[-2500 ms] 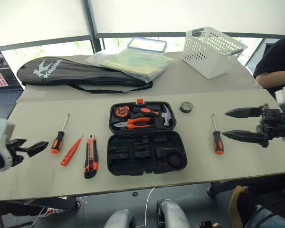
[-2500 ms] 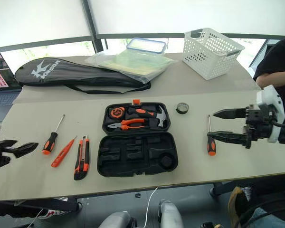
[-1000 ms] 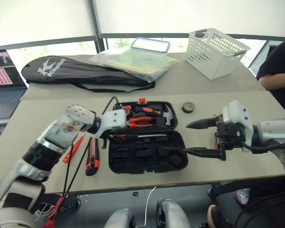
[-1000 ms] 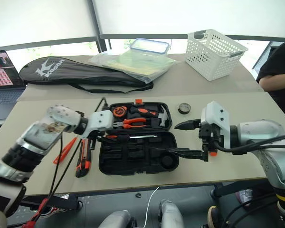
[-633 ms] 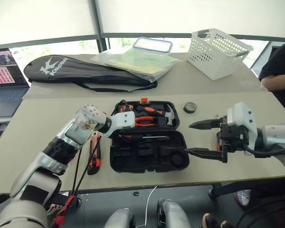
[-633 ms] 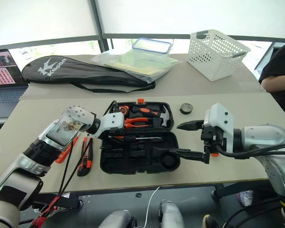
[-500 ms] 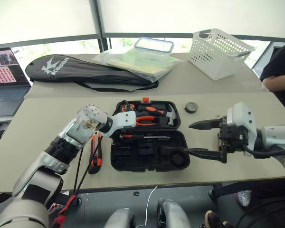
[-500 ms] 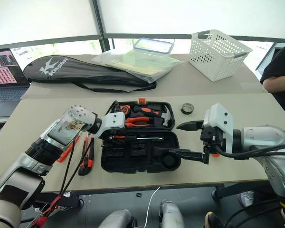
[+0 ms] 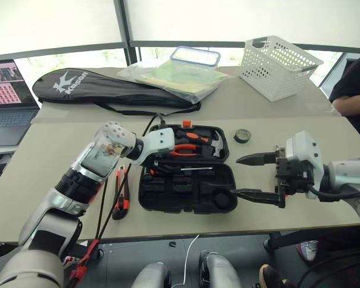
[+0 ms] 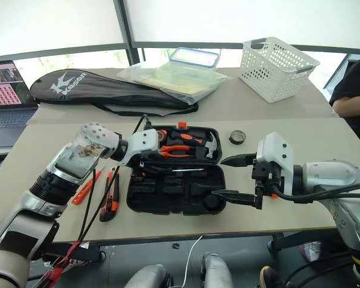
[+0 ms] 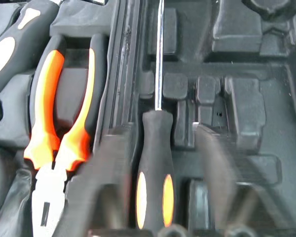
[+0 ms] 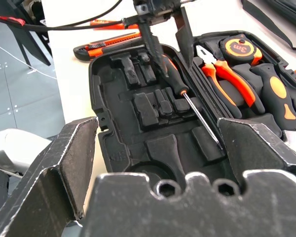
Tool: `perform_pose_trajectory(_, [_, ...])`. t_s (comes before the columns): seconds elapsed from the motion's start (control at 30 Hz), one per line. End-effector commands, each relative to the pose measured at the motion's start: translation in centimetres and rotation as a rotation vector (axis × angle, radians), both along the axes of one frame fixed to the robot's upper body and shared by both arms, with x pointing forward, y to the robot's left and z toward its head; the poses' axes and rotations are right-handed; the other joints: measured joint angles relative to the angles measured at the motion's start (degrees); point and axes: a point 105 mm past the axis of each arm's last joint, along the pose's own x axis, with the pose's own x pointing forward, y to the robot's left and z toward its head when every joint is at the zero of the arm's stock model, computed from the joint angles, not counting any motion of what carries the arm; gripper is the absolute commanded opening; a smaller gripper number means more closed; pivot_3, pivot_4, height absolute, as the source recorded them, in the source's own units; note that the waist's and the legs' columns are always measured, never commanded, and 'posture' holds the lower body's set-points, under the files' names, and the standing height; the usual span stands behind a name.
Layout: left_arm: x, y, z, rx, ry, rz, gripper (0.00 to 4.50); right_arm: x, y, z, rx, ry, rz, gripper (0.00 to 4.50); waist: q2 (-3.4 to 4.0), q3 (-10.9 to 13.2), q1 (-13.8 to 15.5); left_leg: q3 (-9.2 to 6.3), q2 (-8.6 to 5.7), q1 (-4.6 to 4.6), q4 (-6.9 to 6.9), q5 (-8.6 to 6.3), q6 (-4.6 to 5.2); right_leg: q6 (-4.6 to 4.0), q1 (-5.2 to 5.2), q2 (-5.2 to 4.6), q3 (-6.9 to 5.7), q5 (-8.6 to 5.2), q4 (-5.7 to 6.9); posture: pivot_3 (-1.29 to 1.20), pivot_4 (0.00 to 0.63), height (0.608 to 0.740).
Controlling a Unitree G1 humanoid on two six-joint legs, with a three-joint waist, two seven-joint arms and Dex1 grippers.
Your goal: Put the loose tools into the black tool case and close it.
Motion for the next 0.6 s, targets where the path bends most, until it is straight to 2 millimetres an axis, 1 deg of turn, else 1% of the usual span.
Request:
perform_pose_trajectory(0.03, [0.4,-0.1,-0.2,0.029,-0.046,-0.015,0.28,-0.2,0.1,0.7,0.005,-0.048,0.011,4.50,0.00,0.0,0.0,0.00,0.00,0.00,0.00,0.00,0.00,0.00,0.00,0.00,0.00,0.00,0.00,0.00,0.150,0.740])
perform_pose_trajectory(0.07, [0.4,-0.1,-0.6,0.037,-0.038,-0.016,0.03,-0.2,0.1,0.8,0.005,-0.049,0.008,4.50,0.00,0.0,0.0,0.00,0.00,0.00,0.00,0.00,0.00,0.00,-0.01,0.00,0.00,0.00,0.00,0.00,0.150,0.740])
perform_pose_trajectory(0.17, [0.2,-0.1,-1.6,0.071,-0.027,-0.031,0.03,-0.2,0.0,0.8,0.009,-0.049,0.003,4.50,0.00,0.0,0.1,0.00,-0.01,-0.01,0.01,0.00,0.00,0.00,-0.01,-0.01,0.00,0.00,0.00,0.00,0.150,0.740])
perform_pose_trajectory(0.23, [0.0,0.0,-3.0,0.130,-0.027,-0.053,0.03,-0.2,0.0,0.7,0.014,-0.047,-0.002,4.50,0.00,0.0,0.2,0.00,-0.02,0.00,0.01,0.00,0.00,0.00,0.00,-0.01,0.00,0.00,0.00,0.00,0.150,0.740])
perform_pose_trajectory(0.3, [-0.2,0.0,-4.0,0.163,-0.032,-0.078,0.03,-0.2,0.0,0.6,0.017,-0.046,-0.007,4.50,0.00,0.0,0.3,0.00,-0.01,0.04,0.02,0.00,0.00,0.01,0.05,-0.04,0.00,0.00,0.00,0.00,0.150,0.740])
perform_pose_trajectory(0.4, [0.6,0.1,-4.4,0.167,-0.062,-0.049,0.03,-0.1,-0.2,0.5,0.017,-0.046,-0.025,4.50,0.00,-0.1,0.5,0.00,-0.01,0.12,0.04,0.00,0.00,0.01,0.13,-0.06,0.03,0.01,0.00,0.00,0.150,0.740])
perform_pose_trajectory(0.47, [1.2,0.3,-4.0,0.158,-0.087,-0.031,0.03,0.0,-0.6,0.3,0.011,-0.051,-0.052,4.50,0.01,-0.1,0.9,-0.02,-0.01,0.32,0.03,-0.02,0.04,0.02,0.30,-0.05,0.03,0.00,-0.09,0.00,0.150,0.740])
perform_pose_trajectory(0.53, [1.3,0.5,-2.8,0.100,-0.082,-0.011,0.03,0.1,-1.2,0.2,0.001,-0.055,-0.091,4.50,0.00,-0.1,1.2,-0.03,0.00,0.47,0.01,-0.06,0.10,0.05,0.48,-0.05,0.04,0.00,-0.33,0.00,0.150,0.740])
perform_pose_trajectory(0.6, [0.9,0.9,0.1,-0.057,-0.036,0.029,0.03,0.3,-2.6,0.1,0.017,-0.056,-0.186,4.50,-0.01,-0.1,1.1,-0.02,0.00,0.47,0.03,-0.10,0.18,0.11,0.48,-0.05,0.07,0.02,-0.32,0.00,0.150,0.740])
